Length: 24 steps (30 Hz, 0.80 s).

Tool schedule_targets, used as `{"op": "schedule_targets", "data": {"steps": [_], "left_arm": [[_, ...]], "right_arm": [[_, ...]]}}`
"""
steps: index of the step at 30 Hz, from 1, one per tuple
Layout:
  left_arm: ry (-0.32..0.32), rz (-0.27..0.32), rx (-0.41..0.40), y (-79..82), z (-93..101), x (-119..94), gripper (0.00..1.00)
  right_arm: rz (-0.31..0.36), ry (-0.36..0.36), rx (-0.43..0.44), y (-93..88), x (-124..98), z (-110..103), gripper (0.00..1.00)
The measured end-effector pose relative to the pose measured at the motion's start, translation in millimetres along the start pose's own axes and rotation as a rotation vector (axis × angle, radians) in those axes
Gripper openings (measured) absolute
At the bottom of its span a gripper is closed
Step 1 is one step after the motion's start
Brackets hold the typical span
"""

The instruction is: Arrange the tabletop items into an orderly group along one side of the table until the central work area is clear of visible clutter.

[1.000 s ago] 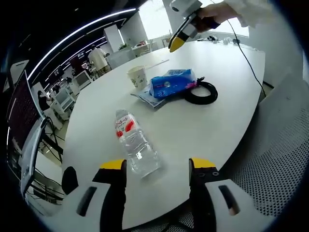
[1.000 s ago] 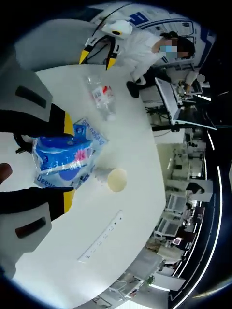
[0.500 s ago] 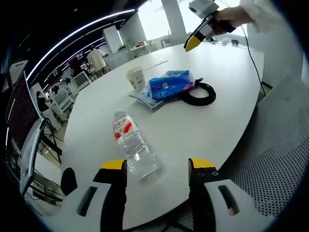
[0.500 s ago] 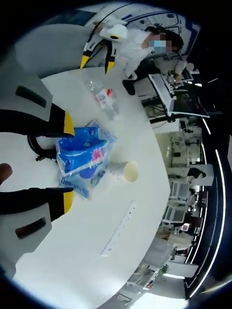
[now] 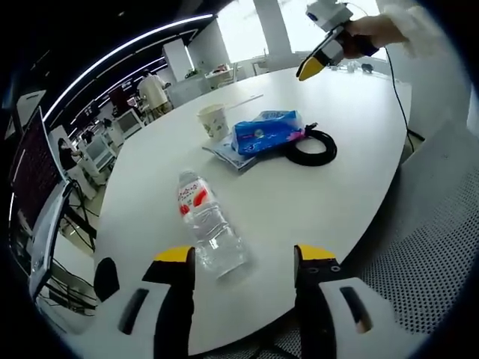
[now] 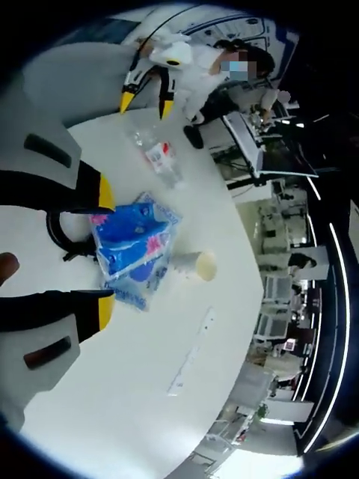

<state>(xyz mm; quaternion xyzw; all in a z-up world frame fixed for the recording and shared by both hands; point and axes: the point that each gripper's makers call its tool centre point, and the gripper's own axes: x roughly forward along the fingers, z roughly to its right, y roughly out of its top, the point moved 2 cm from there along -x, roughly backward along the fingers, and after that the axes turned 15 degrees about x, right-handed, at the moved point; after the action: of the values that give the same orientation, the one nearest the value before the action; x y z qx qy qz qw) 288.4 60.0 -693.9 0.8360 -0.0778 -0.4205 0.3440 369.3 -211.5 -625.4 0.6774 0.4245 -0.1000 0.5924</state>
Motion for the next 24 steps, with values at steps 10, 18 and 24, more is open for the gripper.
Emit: {"op": "schedule_targets", "data": {"steps": [10,18,24], "left_arm": [[-0.02,-0.002,-0.04,0.8,1.6,0.9,0.56],[-0.025,-0.002,-0.057,1.3,1.3,2.0,0.57],[-0.031,0.004,-0.064,1.8,1.8,1.7,0.57]], "right_arm": [[0.167,-0.051,0.275,-36.8,-40.7,-5.4,0.39],[0.254,-0.064,0.445,-90.8,-78.4,-11.8,0.37],[0.234,-0.096,0.462,-103.4,-90.9,-7.0,0.4]]}}
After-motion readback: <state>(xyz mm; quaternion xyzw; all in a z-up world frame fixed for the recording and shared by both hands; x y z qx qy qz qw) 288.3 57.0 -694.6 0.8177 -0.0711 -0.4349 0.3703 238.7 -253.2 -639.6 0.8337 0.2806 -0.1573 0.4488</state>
